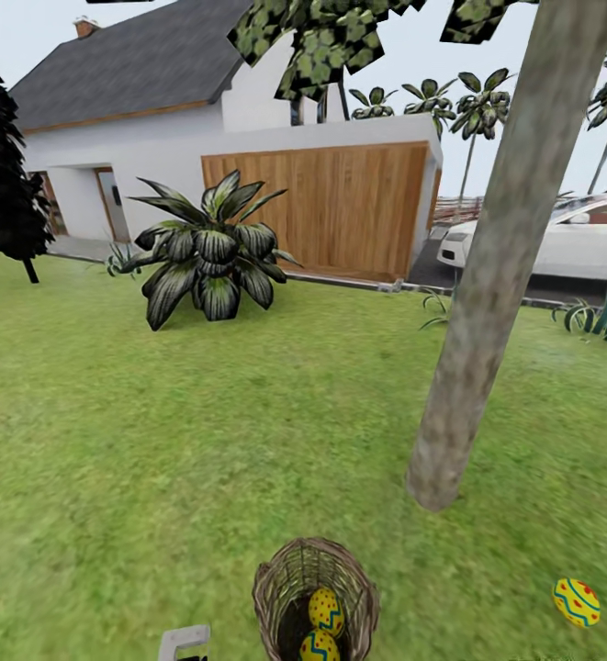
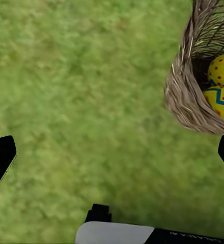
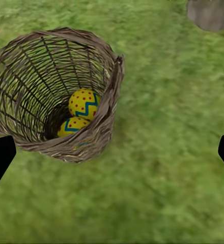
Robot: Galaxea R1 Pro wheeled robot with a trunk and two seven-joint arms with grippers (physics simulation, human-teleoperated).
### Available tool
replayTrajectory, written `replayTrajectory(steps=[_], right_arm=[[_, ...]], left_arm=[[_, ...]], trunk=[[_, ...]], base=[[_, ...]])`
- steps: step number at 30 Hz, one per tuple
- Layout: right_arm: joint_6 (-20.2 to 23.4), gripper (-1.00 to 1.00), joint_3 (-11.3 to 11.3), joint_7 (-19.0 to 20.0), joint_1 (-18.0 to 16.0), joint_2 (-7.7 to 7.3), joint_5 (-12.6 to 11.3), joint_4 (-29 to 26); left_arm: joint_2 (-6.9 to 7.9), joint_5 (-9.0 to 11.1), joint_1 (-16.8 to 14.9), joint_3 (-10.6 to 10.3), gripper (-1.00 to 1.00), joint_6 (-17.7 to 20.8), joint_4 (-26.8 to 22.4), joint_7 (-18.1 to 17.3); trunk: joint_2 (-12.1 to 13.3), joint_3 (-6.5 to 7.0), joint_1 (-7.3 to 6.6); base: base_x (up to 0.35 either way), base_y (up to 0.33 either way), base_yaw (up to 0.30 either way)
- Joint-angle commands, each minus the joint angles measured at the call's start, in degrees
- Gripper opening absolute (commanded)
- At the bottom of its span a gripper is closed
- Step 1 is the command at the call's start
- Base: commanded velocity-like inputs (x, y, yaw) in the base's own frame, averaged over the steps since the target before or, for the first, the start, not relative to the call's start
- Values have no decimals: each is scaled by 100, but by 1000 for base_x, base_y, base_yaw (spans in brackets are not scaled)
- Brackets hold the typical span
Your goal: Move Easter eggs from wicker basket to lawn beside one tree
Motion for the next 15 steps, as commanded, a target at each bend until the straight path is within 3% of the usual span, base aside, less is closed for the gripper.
replayTrajectory(steps=[1,9,15], right_arm=[[-19,100,-31,32,-6,0,-8,7],[-17,100,-36,38,-6,-10,-10,9],[-14,100,-36,39,-6,-17,-11,10]], left_arm=[[4,48,-3,-49,100,-13,-7,28],[3,48,-3,-49,100,-13,-7,28],[3,42,-3,-57,100,-13,-7,30]], trunk=[[-12,-6,5],[-12,43,5],[-12,79,5]], base=[[121,176,-232],[45,65,-235],[67,-33,-237]])
